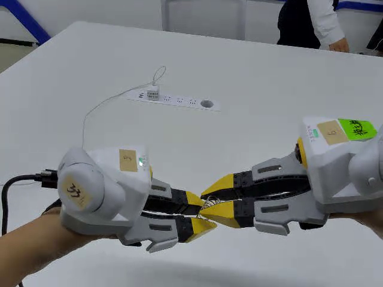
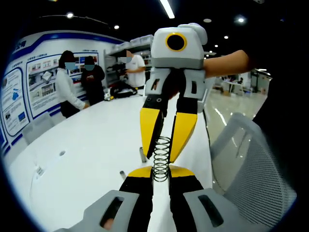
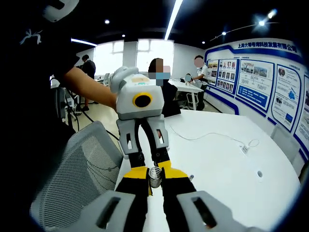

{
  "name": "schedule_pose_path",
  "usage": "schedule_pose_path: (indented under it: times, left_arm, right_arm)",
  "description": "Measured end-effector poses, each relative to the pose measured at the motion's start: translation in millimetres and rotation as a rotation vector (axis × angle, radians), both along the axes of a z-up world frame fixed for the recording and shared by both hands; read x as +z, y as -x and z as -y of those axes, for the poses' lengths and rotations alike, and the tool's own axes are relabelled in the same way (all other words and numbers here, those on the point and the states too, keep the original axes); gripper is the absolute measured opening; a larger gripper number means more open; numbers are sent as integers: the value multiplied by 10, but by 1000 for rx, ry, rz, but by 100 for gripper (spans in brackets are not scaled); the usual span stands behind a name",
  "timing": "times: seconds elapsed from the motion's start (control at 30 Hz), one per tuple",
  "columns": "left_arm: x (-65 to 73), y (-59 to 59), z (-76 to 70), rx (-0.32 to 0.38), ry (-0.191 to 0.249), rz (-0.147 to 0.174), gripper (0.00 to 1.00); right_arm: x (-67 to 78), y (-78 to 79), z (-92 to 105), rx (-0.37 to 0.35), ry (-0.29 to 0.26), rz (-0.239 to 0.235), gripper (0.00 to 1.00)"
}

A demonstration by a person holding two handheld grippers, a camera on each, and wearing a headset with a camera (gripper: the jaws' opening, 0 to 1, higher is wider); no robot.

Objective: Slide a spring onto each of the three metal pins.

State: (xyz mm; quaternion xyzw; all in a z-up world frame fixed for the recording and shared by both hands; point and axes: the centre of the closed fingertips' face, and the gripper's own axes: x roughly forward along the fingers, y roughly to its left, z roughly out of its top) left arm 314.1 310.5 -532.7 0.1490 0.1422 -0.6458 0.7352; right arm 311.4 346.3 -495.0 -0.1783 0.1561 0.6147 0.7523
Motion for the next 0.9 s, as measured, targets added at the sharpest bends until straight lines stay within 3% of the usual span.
schedule_pose_path:
  times: [0.27, 0.37, 0.43, 0.6, 0.9]
  left_arm:
    - [23, -31, -18, 12, 10, 11, 11]
    - [71, -103, -40, 42, 36, 14, 12]
    - [36, -140, -81, 56, 10, 20, 13]
    - [33, -243, -195, 112, 14, 7, 30]
    - [161, -467, -413, 214, 55, 33, 41]
  right_arm:
    - [18, -24, -8, -7, 3, 16, 10]
    - [80, -97, 29, -38, -14, 20, 10]
    - [118, -139, 52, -53, -22, 26, 10]
    - [140, -278, 146, -95, -4, 49, 10]
    - [104, -446, 255, -165, 17, 56, 11]
